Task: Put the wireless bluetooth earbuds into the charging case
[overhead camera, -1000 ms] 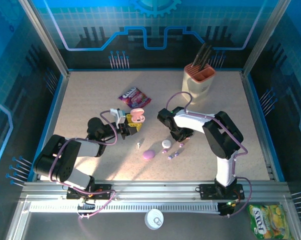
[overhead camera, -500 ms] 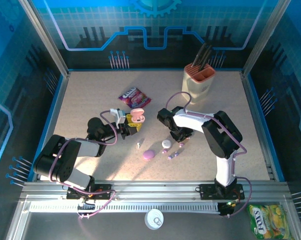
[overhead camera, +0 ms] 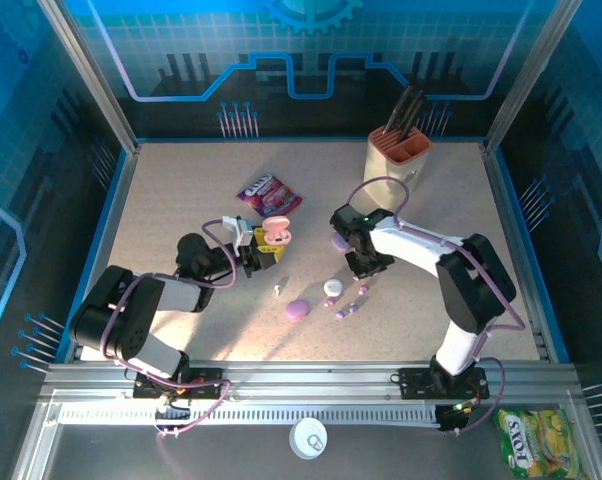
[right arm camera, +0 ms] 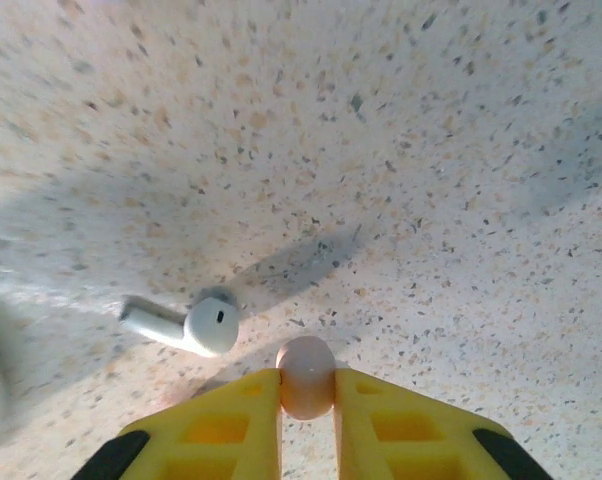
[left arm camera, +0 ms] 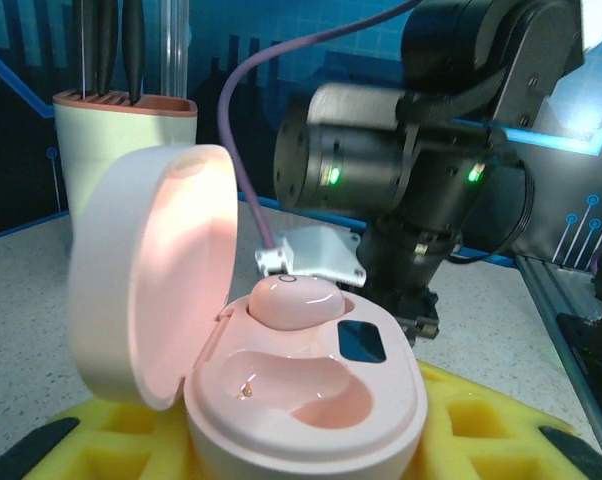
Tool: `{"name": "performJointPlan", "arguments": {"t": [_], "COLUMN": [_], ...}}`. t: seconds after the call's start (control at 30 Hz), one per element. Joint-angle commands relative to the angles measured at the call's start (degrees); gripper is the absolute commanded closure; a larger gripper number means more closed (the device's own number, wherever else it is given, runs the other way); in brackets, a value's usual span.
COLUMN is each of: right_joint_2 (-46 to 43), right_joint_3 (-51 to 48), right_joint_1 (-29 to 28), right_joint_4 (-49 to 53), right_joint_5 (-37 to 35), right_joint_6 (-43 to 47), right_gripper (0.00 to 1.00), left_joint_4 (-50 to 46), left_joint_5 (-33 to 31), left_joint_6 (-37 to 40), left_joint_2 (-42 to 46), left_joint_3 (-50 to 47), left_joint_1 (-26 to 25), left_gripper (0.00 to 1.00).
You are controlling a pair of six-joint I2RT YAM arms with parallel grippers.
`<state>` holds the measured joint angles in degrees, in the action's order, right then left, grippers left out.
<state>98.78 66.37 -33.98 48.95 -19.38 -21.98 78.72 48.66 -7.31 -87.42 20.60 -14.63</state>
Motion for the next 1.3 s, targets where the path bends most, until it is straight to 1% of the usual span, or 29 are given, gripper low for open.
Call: {"name": "performJointPlan", "arguments": {"t": [0.0, 0.1, 0.37, 0.67, 0.9, 1.1, 1.27], "right_joint_2": [-4.83, -8.42, -16.89, -23.98, -26.06, -25.59, -24.65], "right_joint_3": [-1.22, -1.75, -1.5, -1.39, -1.2, -0.5, 0.25], "right_joint_1": [2.01, 3.12, 5.88, 8.38, 9.27, 9.28, 9.2], "right_joint_4": [-2.54, -3.92, -6.38, -10.8, -15.47, -20.14, -21.16], "right_joint_5": [8.14, 12.24, 24.8, 36.36, 43.98, 49.85, 51.52], "right_joint_6": [-0.59, -0.97, -2.73, -6.18, -9.73, -12.78, -13.31], "right_gripper": [0.81, 0.81, 0.81, 0.81, 0.81, 0.81, 0.81], "left_joint_4": [1.61, 1.61, 1.53, 1.21, -0.95, -0.1, -1.61], "left_joint_5": [-0.77, -1.98, -8.1, -10.34, -11.73, -12.28, -12.36], "left_joint_6": [1.77, 2.73, 7.66, 10.17, 12.44, 12.77, 12.76], "left_joint_2": [-1.57, -3.16, -7.29, -11.1, -13.34, -14.94, -14.74], "left_joint_3": [2.51, 3.73, 6.88, 10.3, 12.42, 13.74, 14.51], "left_joint_1": [-1.28, -2.37, -5.76, -8.5, -11.3, -12.9, -13.92], "left_gripper": [0.66, 0.66, 0.67, 0.67, 0.67, 0.67, 0.67]}}
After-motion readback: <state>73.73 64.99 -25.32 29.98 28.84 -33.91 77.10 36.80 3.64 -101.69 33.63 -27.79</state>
